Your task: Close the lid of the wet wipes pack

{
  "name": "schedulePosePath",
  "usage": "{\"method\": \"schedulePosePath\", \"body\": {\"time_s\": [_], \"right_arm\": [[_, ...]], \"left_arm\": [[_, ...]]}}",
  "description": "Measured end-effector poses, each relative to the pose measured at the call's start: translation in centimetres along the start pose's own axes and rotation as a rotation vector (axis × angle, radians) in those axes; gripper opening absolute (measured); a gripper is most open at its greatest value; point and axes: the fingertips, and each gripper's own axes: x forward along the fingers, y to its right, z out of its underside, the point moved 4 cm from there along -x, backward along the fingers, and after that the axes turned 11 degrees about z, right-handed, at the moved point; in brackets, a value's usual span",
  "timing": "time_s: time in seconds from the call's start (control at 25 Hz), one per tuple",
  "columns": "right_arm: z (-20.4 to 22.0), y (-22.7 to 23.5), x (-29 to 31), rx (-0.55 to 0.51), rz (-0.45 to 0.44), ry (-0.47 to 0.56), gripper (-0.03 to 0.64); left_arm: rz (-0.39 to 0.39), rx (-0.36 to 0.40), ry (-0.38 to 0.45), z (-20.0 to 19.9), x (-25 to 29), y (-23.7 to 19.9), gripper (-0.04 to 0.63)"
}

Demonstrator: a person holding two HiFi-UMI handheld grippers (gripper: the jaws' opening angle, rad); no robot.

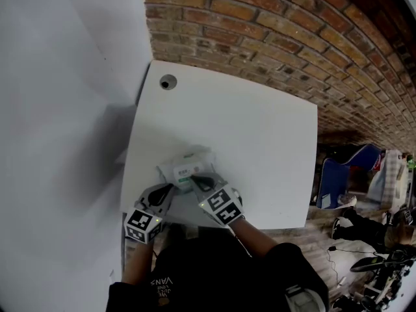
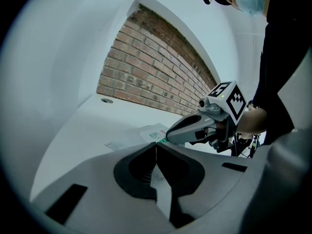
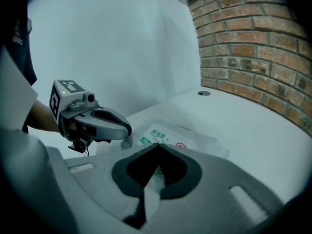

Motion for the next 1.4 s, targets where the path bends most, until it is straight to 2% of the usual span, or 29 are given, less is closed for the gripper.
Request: {"method": "schedulePosePath", "body": {"time_s": [0.2,0.88,1.4], "right_arm": [[0.15,-0.04,0.28,-0.004,0.002,-0.006,-0.002],[0.16,-0.16,0.73,-0.043,0.016,-0.032,-0.002],[0.12,0.01,0.54,0.007,0.025,-0.014,-0.002]], "left_arm": [[-0.006,-0.015,0.019,0.23,0.0,-0.33,0.0],[0.022,-0.021,0.004,-0.41,0.5,-0.17,0.0],[0.021,-0.017,-0.007,-0.65,0.02,-0.15,0.0]]}}
